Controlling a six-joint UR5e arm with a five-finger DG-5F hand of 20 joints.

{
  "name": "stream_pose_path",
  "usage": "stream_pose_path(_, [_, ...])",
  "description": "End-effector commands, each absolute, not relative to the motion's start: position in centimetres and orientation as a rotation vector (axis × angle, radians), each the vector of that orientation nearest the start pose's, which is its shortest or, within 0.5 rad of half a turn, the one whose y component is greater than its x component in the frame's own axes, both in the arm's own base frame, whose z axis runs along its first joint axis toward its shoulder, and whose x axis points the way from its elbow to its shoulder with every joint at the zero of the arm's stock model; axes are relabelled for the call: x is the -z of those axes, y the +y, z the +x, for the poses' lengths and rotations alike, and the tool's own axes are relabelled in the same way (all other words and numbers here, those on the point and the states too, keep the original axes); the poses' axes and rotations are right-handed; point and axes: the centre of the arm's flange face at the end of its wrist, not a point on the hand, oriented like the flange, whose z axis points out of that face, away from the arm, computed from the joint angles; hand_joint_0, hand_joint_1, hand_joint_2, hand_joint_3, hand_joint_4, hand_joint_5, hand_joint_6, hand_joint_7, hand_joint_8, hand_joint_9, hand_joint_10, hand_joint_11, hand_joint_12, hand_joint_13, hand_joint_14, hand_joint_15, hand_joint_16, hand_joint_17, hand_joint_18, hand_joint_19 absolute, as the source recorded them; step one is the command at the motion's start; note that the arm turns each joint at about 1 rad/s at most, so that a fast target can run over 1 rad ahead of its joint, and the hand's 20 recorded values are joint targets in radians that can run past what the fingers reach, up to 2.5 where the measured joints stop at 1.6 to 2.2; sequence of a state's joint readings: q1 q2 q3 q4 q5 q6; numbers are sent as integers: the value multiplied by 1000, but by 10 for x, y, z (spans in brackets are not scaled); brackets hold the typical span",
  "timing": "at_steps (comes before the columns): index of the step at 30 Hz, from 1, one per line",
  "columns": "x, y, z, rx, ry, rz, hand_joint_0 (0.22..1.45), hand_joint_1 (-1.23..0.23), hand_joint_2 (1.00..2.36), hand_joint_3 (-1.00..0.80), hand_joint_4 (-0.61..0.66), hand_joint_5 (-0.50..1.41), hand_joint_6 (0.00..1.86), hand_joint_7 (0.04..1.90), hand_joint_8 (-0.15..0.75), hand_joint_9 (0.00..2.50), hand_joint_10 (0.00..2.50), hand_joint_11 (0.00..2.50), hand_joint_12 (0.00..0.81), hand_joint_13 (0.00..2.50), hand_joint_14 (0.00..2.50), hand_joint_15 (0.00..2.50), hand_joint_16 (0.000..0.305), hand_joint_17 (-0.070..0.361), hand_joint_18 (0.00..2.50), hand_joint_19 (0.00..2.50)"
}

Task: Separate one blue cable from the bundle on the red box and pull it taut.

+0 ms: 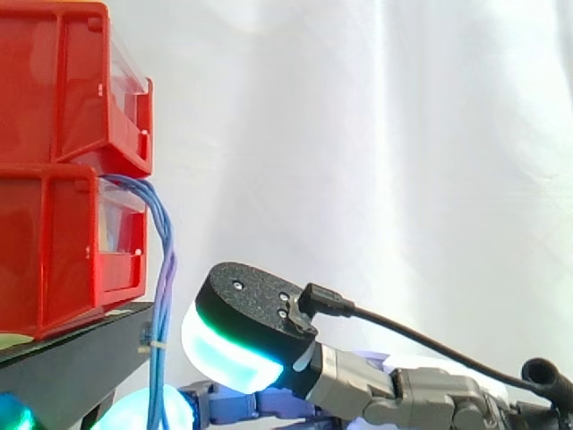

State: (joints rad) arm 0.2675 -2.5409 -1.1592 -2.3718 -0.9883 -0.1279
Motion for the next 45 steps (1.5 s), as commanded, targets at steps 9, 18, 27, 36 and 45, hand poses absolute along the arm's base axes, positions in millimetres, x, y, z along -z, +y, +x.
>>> stream_pose_path(9, [-165, 28, 793, -1024, 979, 1217, 623, -619, 1015, -281, 82, -114, 669, 1157, 311, 886, 10, 473, 301, 707, 10, 398, 36, 81, 786, 590])
stream_pose_path(18, [-201, 23, 776, -995, 1061, 1248, 611, -665, 1012, -146, 146, -155, 819, 970, 336, 923, 11, 546, 339, 750, 11, 407, 42, 95, 875, 559])
stream_pose_path(27, [-227, 20, 763, -984, 1117, 1291, 631, -780, 1015, -196, 144, -171, 855, 921, 333, 951, 14, 640, 321, 743, 12, 424, 39, 87, 851, 586])
stream_pose_path(36, [-241, 25, 751, -1019, 1178, 1340, 566, -655, 1005, -431, 168, -132, 777, 1010, 343, 1004, 14, 619, 318, 755, 11, 427, 39, 88, 866, 606])
stream_pose_path(45, [-244, 27, 751, -1033, 1173, 1342, 541, -668, 1000, -500, 181, -98, 762, 1128, 368, 1113, 16, 639, 323, 829, 11, 437, 39, 88, 928, 619])
